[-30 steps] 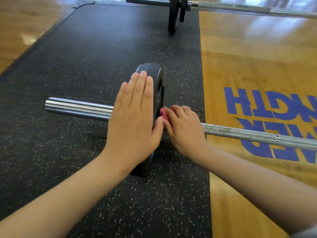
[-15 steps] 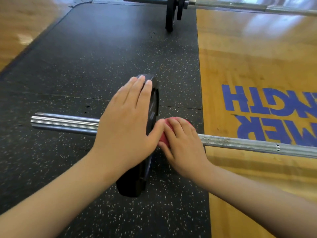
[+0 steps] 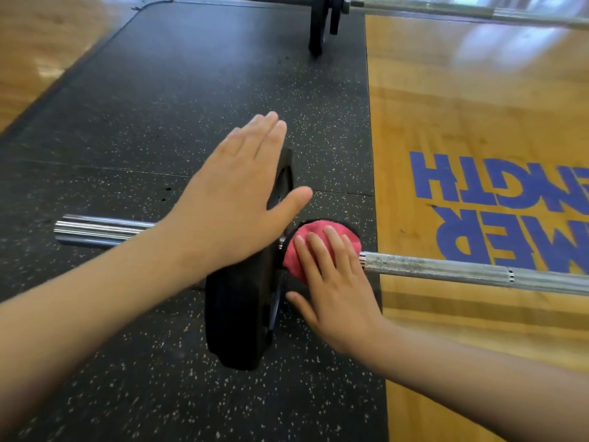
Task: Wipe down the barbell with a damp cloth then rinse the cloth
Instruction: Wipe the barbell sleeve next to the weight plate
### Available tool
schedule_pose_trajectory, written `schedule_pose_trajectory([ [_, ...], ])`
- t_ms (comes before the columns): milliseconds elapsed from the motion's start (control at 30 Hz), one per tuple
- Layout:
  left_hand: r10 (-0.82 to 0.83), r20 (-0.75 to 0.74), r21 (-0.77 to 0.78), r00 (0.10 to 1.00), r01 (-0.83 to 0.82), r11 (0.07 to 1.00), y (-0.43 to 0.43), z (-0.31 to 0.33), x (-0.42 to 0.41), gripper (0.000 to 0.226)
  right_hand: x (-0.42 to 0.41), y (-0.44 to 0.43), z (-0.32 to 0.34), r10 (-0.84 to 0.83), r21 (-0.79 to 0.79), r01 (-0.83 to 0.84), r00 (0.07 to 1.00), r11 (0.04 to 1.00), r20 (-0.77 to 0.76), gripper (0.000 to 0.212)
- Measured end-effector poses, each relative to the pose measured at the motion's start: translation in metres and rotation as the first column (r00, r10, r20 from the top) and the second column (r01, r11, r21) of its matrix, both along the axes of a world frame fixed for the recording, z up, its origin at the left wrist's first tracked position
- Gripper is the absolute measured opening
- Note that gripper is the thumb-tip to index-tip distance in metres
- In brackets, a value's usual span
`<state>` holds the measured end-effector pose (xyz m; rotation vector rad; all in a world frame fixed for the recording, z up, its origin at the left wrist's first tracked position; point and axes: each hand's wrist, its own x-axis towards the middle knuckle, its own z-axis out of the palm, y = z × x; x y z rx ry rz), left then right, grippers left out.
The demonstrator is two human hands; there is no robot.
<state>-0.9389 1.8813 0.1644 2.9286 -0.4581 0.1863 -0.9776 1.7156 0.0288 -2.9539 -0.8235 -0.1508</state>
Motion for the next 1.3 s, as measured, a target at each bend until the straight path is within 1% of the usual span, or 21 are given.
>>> schedule_pose_trajectory([
  [67,-0.004,-0.045,-0.001,0.999,0.004,1.0,0.0,-0.003,-0.002,0.095,-0.004,-0.001,0.001,0.005,0.007,-0.005,1.0,1.0,-0.007,0.075],
  [200,-0.016,-0.014,0.022,1.0,0.017,1.0,-0.002,-0.008,-0.026,0.084,-0.01,-0.004,0.003,0.016,0.058,-0.016,1.0,0.998,0.002,0.069],
  [300,-0.005,0.007,0.063,1.0,0.004,0.998,-0.002,-0.009,-0.049,0.077,-0.007,-0.001,0.009,0.022,0.07,-0.019,0.999,0.997,-0.047,0.064],
  [400,-0.043,-0.002,0.164,0.999,0.043,0.986,0.001,-0.009,-0.073,0.076,-0.009,0.0,0.011,0.038,0.041,-0.034,0.994,0.999,-0.102,0.067],
  [467,-0.074,-0.033,0.189,0.997,0.079,0.979,0.004,-0.006,-0.078,0.078,-0.022,-0.002,0.009,0.057,-0.014,-0.059,0.993,0.998,-0.105,0.073],
  [567,-0.068,-0.08,0.118,0.994,0.077,0.99,0.003,0.005,-0.057,0.087,-0.046,-0.006,0.007,0.086,-0.089,-0.094,0.993,0.992,-0.087,0.082],
  [633,-0.03,-0.121,0.088,0.992,0.041,0.995,0.0,0.009,-0.041,0.088,-0.056,-0.009,0.007,0.11,-0.091,-0.118,0.99,0.989,-0.084,0.083],
  [700,-0.018,-0.171,0.057,0.985,0.028,0.998,-0.002,0.008,-0.039,0.079,-0.061,-0.011,0.007,0.124,-0.081,-0.132,0.987,0.988,-0.1,0.082],
  [767,-0.04,-0.151,-0.024,0.988,0.037,0.999,-0.003,0.004,-0.049,0.07,-0.062,-0.012,0.006,0.121,-0.075,-0.13,0.986,0.989,-0.113,0.08],
  [833,-0.046,-0.145,-0.063,0.988,0.037,0.997,-0.002,0.003,-0.063,0.069,-0.058,-0.01,0.01,0.112,-0.049,-0.12,0.984,0.992,-0.14,0.078],
  [933,-0.062,-0.152,-0.048,0.987,0.055,0.997,0.0,0.004,-0.085,0.082,-0.049,-0.006,0.021,0.105,0.035,-0.1,0.976,0.994,-0.192,0.071],
  [967,-0.075,-0.158,-0.033,0.985,0.07,0.997,0.001,0.005,-0.093,0.083,-0.05,-0.005,0.023,0.103,0.051,-0.095,0.974,0.994,-0.201,0.07],
  [1033,-0.122,-0.142,-0.006,0.982,0.122,0.992,0.004,0.007,-0.105,0.08,-0.058,-0.005,0.024,0.115,0.028,-0.112,0.971,0.993,-0.208,0.072],
  [1067,-0.144,-0.143,-0.02,0.979,0.143,0.99,0.005,0.009,-0.107,0.079,-0.064,-0.006,0.023,0.124,0.006,-0.125,0.97,0.992,-0.211,0.073],
  [1133,-0.147,-0.217,-0.108,0.965,0.126,0.986,0.006,0.015,-0.097,0.084,-0.078,-0.009,0.02,0.136,-0.032,-0.145,0.97,0.989,-0.202,0.077],
  [1167,-0.136,-0.239,-0.127,0.961,0.108,0.986,0.006,0.016,-0.088,0.084,-0.084,-0.01,0.019,0.139,-0.044,-0.15,0.972,0.988,-0.189,0.079],
  [1267,-0.078,-0.328,-0.054,0.941,0.064,0.996,0.002,0.012,-0.06,0.068,-0.1,-0.012,0.017,0.167,-0.078,-0.181,0.972,0.98,-0.168,0.084],
  [1300,-0.08,-0.334,-0.04,0.939,0.071,0.997,0.0,0.012,-0.059,0.065,-0.104,-0.012,0.017,0.18,-0.095,-0.197,0.97,0.976,-0.165,0.086],
])
